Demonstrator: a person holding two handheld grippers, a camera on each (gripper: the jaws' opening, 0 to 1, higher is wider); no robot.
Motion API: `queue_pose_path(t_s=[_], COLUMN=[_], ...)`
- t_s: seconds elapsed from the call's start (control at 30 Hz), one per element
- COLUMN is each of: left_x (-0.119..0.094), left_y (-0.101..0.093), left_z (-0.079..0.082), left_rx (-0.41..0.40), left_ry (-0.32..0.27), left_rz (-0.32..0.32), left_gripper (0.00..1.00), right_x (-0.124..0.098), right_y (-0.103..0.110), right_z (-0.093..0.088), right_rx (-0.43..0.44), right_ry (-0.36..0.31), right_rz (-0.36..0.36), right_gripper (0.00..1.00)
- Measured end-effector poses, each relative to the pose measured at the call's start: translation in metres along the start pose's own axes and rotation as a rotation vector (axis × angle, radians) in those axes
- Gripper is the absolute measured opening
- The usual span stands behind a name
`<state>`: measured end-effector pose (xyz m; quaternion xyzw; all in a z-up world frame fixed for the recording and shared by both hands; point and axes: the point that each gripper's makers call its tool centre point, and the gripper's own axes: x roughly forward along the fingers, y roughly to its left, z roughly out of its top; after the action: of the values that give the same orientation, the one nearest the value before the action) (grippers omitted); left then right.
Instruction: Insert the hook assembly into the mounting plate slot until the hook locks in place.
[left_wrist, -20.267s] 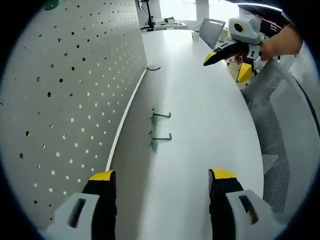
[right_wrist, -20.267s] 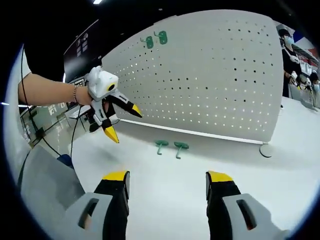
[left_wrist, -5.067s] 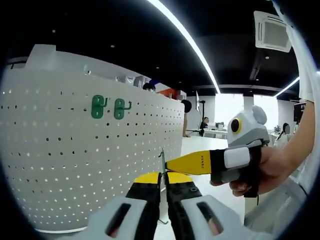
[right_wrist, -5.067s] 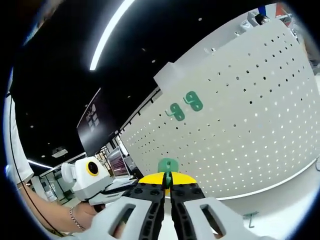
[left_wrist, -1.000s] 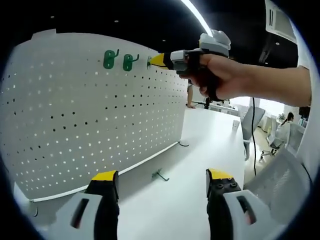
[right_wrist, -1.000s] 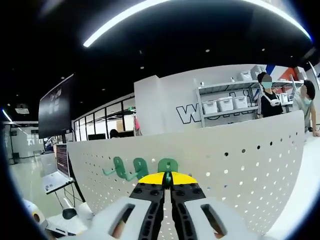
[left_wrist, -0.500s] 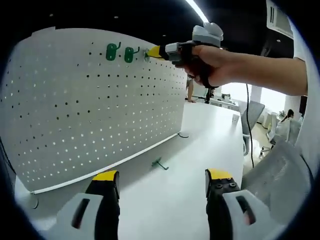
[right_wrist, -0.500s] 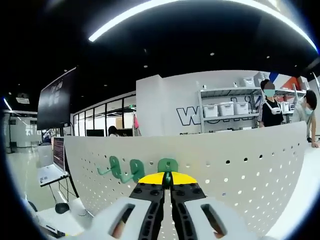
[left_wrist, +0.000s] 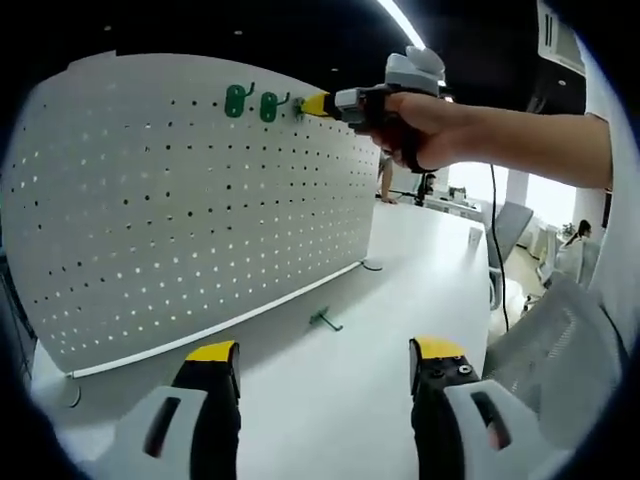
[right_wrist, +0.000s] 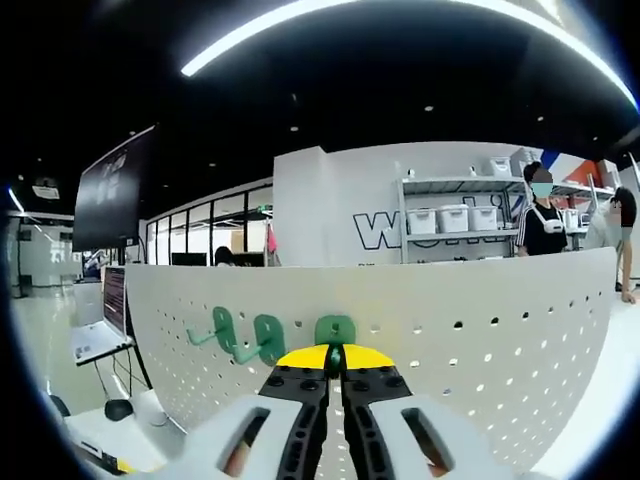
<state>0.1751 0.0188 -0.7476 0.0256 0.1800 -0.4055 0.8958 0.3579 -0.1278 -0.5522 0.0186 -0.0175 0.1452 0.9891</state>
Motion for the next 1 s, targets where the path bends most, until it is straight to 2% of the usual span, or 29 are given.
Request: queue_pose_path(t_s=[0.3,0.57,0.7,0.77,0.9,1.0], left_x=[0.001,-0.004,-0.004,-0.003,-0.002,-0.001], left_y=[0.001,0.005,0.005,0.004,0.002,0.001], left_z=[0.001,-0.004,-0.004,-0.004,-0.005,-0.004], left_rx=[-0.008,-0.022,-0.024,-0.024,-0.024,-0.020], left_ry=[-0.003,0.004,0.002,0.004,0.006,0.006], left_rz=[0.006,0.018,0.021,0.020,0.013,0.007], left_gripper=[0.71,0.71,0.71,0.71,0.71,0.70], right_x=[0.002,0.005,0.005,0.006,0.009,0.011], right_y=[0.000,0.001,0.000,0.001,0.001,0.002], right_z=[-0.002,0.000,0.000,0.000,-0.001,-0.002], right_rx=[-0.022,-0.040,-0.025,-0.050,-0.055,-0.111], right_ry=[-0.001,0.003,-0.005,-0.006,0.021,0.024], right_rz=[-0.020,-0.068,-0.101,-0.121,-0.174,-0.198], right_gripper=[0.00,0.01,0.01,0.01,0.01,0.01])
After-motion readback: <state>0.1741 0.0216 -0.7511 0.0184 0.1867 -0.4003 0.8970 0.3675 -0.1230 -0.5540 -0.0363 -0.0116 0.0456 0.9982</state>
